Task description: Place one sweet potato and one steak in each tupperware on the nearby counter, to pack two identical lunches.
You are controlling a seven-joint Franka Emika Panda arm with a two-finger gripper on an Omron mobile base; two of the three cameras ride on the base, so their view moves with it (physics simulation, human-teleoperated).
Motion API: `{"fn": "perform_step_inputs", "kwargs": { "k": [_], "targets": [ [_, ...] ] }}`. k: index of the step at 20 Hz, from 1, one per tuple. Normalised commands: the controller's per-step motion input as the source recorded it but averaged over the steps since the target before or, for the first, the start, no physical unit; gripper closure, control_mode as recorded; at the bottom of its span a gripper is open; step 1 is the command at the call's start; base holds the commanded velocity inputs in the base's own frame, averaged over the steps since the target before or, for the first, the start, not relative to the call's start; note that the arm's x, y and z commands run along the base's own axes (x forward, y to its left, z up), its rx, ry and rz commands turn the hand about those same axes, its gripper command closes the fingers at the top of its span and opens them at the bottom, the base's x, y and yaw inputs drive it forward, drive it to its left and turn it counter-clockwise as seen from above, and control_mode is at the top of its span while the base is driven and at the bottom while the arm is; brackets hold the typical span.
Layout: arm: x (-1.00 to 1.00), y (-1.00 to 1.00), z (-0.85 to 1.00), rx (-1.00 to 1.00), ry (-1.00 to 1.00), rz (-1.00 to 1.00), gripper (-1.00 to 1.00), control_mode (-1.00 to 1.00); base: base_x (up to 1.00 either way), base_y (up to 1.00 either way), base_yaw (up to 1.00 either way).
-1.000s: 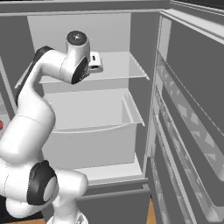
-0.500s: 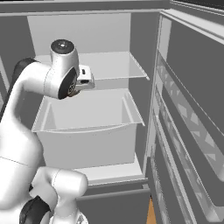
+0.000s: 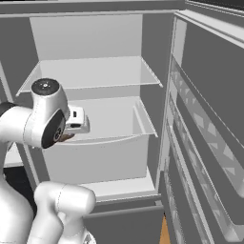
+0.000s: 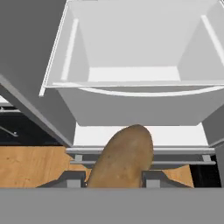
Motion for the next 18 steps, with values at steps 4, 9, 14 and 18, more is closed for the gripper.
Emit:
{"fn": "perform_step_inputs", "kwargs": {
  "k": [4, 9, 14, 18],
  "targets": [
    [-0.82, 0.0, -0.11, 0.0, 0.13, -0.09, 1.0, -1.0, 0.0, 0.0, 0.0],
    [-0.72, 0.01, 0.0, 0.0, 0.02, -0.05, 1.0, -1.0, 0.0, 0.0, 0.0],
    [0.0, 0.0, 0.0, 0.0, 0.0, 0.0, 1.0, 1.0, -0.57, 0.41, -0.02],
    [0.0, 0.0, 0.0, 0.0, 0.0, 0.0, 1.0, 1.0, -0.35, 1.0, 0.0]
  ]
}}
